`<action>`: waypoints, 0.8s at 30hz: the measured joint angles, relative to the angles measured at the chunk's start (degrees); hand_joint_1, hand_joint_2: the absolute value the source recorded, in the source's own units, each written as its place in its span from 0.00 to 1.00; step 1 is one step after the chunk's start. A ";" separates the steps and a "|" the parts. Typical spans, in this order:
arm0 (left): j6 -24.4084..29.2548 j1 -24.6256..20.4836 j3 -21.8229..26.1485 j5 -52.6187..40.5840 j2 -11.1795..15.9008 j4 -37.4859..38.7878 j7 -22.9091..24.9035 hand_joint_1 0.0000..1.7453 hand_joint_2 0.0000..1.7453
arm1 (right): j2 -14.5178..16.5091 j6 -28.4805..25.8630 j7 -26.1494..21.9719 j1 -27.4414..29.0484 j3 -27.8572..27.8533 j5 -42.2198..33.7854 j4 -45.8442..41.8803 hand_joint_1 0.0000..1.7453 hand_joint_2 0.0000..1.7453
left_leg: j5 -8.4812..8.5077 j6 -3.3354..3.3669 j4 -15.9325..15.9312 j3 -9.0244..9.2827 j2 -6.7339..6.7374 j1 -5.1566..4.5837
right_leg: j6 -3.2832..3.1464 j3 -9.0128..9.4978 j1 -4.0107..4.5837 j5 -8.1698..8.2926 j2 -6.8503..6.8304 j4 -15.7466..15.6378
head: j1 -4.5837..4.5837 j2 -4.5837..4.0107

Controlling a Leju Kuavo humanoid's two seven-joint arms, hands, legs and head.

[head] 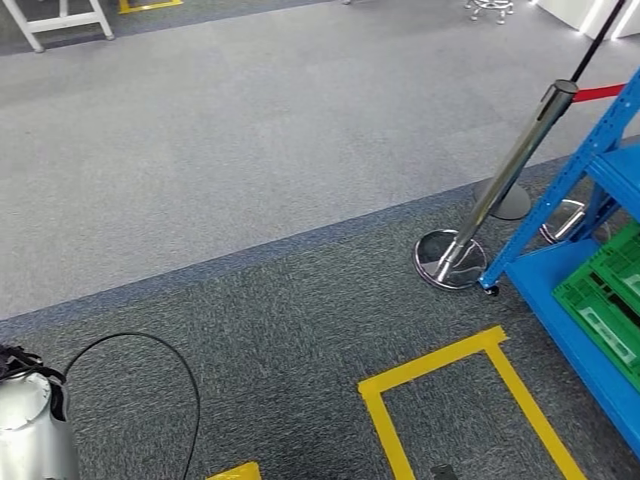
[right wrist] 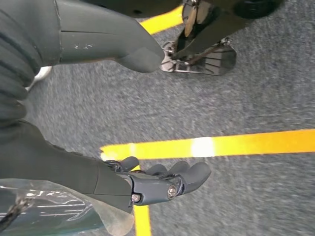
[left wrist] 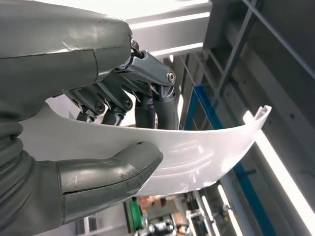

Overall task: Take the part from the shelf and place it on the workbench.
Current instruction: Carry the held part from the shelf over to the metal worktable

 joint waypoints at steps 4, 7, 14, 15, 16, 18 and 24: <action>0.00 -0.10 0.28 -0.28 -0.25 -0.01 -0.37 1.00 1.00 | -0.02 0.04 -0.11 -0.06 -0.01 0.06 0.07 0.00 1.00 | -0.40 -1.04 0.95 -0.57 -2.90 0.19 | -0.34 4.91 -0.58 4.92 4.84 -11.45 | 0.00 0.00; -0.01 0.02 0.50 -0.58 -0.33 -0.01 -0.50 1.00 1.00 | -0.03 0.06 -0.14 -0.06 -0.05 0.09 0.13 0.00 1.00 | -0.26 -2.07 1.14 -1.12 -4.37 0.49 | -1.24 5.57 -0.47 4.77 3.68 -11.83 | -0.03 0.00; 0.02 0.24 0.81 -0.91 -0.42 0.02 -0.50 1.00 1.00 | -0.06 0.06 -0.27 0.13 -0.41 -0.22 0.16 0.00 1.00 | -6.97 -3.13 17.25 -8.57 3.18 0.52 | -2.74 6.51 0.02 4.22 -2.36 -12.19 | -0.53 0.00; 0.02 0.30 0.87 -0.92 -0.43 0.02 -0.50 1.00 1.00 | -0.06 0.07 -0.47 0.08 -0.55 -0.45 0.16 0.00 1.00 | -5.39 -3.01 15.09 -7.47 3.41 0.52 | -2.70 6.69 0.07 4.07 -3.17 -12.19 | -0.53 0.00; 0.02 0.33 0.91 -0.92 -0.43 0.02 -0.50 1.00 1.00 | -0.06 0.07 -0.70 0.00 -0.69 -0.68 0.16 0.00 1.00 | -3.30 -2.80 11.29 -5.49 4.04 0.46 | -2.62 6.94 0.11 3.89 -3.92 -12.19 | -0.53 0.00; 0.00 0.30 0.94 -0.93 -0.49 0.02 -0.51 1.00 1.00 | -0.05 0.07 -1.03 -0.11 -0.94 -0.94 0.16 0.00 1.00 | -0.82 -2.23 4.00 -1.66 6.47 -0.13 | -2.25 7.37 0.36 3.44 -5.23 -12.16 | -0.50 0.00; -0.01 0.35 1.13 -0.98 -0.73 -0.09 -0.51 1.00 1.00 | 0.09 -0.24 -1.89 -0.48 -1.04 -0.48 0.16 0.00 1.00 | -0.31 -0.37 0.45 -0.32 5.00 -0.38 | -0.69 7.13 0.29 1.40 -4.52 -10.57 | -0.29 0.00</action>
